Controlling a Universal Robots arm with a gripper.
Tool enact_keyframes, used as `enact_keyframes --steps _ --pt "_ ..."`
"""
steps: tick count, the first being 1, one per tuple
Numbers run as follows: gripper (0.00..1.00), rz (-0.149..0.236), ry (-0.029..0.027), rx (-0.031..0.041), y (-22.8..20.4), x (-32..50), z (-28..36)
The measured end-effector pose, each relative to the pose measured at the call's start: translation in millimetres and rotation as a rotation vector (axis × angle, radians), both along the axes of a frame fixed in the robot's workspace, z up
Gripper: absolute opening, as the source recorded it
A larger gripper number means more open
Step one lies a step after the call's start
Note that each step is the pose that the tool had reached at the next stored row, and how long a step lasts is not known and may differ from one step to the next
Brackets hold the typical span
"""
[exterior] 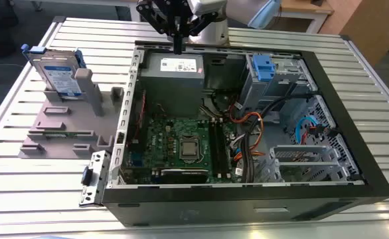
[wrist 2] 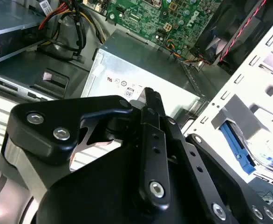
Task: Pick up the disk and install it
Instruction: 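Reach for the disk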
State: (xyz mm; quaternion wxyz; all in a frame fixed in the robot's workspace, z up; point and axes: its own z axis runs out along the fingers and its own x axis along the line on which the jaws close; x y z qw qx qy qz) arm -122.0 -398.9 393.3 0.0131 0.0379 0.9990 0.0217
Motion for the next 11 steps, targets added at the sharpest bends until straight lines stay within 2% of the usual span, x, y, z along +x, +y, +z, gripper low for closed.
enact_keyframes --steps 11 --pt "0.11 0.0 0.0 0.0 0.0 -2.0 0.0"
